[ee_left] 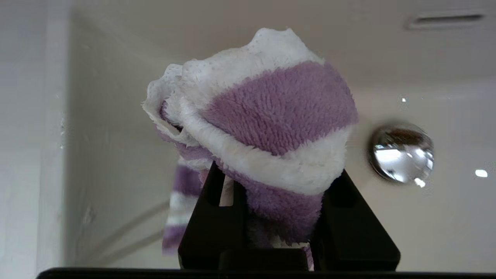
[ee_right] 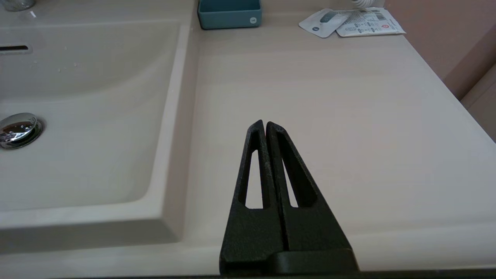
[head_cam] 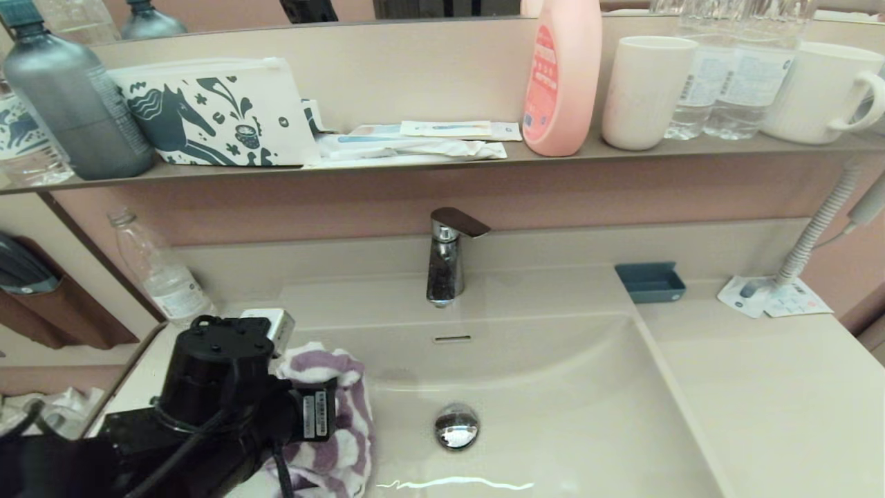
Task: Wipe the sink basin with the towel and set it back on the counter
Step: Wipe the sink
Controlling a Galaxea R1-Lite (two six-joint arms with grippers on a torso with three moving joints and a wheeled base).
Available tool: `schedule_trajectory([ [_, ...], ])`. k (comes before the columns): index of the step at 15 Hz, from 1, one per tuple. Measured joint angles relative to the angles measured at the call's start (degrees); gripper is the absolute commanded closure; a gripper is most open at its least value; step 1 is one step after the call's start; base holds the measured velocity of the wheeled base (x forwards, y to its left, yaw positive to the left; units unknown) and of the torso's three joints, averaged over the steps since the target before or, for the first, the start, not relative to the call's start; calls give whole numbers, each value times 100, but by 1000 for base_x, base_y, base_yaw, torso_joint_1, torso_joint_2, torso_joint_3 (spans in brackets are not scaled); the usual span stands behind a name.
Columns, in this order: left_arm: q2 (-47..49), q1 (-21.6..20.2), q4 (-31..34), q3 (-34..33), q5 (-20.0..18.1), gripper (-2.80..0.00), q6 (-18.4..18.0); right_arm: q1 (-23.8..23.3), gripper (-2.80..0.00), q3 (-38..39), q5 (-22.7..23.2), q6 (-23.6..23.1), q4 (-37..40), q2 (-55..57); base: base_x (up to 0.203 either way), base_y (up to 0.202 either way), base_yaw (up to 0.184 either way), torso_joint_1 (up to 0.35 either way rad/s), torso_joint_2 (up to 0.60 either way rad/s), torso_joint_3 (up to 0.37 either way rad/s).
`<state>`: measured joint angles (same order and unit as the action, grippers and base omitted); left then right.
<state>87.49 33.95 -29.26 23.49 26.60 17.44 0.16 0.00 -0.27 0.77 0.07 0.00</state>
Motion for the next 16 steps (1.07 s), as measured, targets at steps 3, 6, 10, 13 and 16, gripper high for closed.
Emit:
schedule_trajectory([
  [3,620,-208,-373,-60,4,0,-56,0,0,0,0,1,2,0,0,0,0,0,0,0],
  [6,1195,-411,-392,95,185,0,-115,-2,0,0,0,1,0,0,0,0,0,0,0,0],
  [10,1840,-496,-776,220,184,0,-192,-2,0,0,0,1,1,0,0,0,0,0,0,0],
  [13,2318,-255,-1098,338,176,0,-170,-2,0,0,0,0,2,0,0,0,0,0,0,0],
  [16,2629,107,-1094,566,171,0,-139,-2,0,0,0,0,2,0,0,0,0,0,0,0],
])
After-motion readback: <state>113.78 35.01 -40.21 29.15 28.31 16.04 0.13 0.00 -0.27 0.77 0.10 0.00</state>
